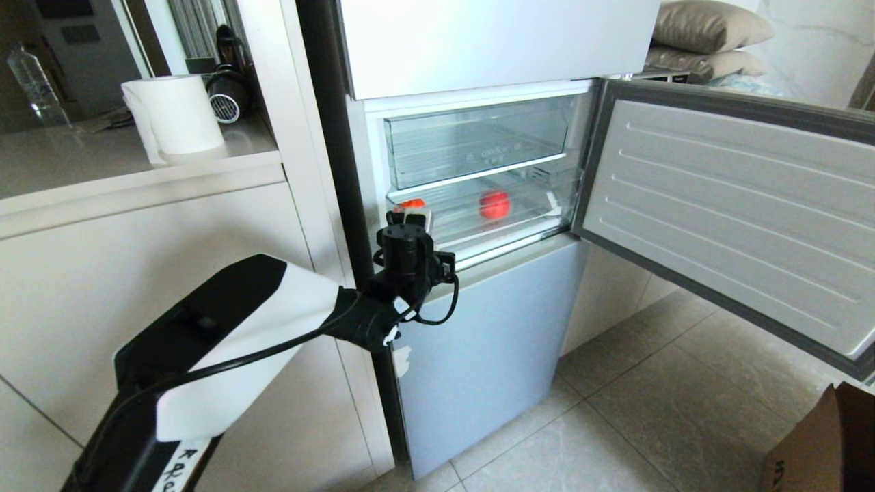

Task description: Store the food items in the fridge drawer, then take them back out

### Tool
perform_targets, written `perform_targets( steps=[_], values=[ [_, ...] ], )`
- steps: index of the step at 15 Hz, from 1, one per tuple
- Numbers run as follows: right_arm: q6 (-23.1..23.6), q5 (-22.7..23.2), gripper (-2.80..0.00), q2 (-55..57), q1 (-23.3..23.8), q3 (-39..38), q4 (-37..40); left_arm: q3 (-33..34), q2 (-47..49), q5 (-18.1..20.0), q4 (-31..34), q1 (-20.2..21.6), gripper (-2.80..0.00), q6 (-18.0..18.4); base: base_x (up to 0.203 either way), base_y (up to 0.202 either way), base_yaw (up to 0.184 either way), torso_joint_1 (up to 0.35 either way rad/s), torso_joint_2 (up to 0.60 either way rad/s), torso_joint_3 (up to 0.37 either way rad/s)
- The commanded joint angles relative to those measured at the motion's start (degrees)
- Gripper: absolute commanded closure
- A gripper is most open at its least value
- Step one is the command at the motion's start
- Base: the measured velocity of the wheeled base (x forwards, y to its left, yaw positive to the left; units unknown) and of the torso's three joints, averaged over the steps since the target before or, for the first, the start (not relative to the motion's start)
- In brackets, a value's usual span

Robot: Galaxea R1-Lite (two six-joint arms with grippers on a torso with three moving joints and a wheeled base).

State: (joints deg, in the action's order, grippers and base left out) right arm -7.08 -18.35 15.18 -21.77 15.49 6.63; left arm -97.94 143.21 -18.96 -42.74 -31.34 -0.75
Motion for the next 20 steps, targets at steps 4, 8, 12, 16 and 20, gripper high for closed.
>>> perform_targets(
  steps=[4,8,12,16,20],
  values=[
    [-0.9,-0.2,0.00,0.3,0.0,-0.6,-0.2,-9.1,5.0,-6.1,-0.4,2.0,0.00,-0.1,0.000,0.000,0.000,0.000,0.00,0.000],
    [-1.2,-1.1,0.00,0.3,0.0,-0.6,-1.3,-12.5,5.7,-7.6,-0.4,4.1,0.00,-0.3,0.000,0.000,0.000,0.000,0.00,0.000],
    [-1.2,-1.2,0.00,0.3,0.0,-0.5,-1.3,-12.3,4.8,-7.4,-3.3,4.1,0.00,-4.0,0.000,0.000,0.000,0.000,0.00,0.000],
    [-0.5,-1.4,0.00,0.3,0.1,0.9,-0.5,-5.6,-4.3,-6.8,-5.5,-0.1,0.00,-5.0,0.000,0.000,0.000,0.000,0.00,0.000],
    [0.8,-1.8,0.00,0.3,1.8,5.9,13.2,5.6,-20.2,-5.2,-5.6,-5.4,0.00,-5.0,0.000,0.000,0.000,0.000,0.00,0.000]
  ],
)
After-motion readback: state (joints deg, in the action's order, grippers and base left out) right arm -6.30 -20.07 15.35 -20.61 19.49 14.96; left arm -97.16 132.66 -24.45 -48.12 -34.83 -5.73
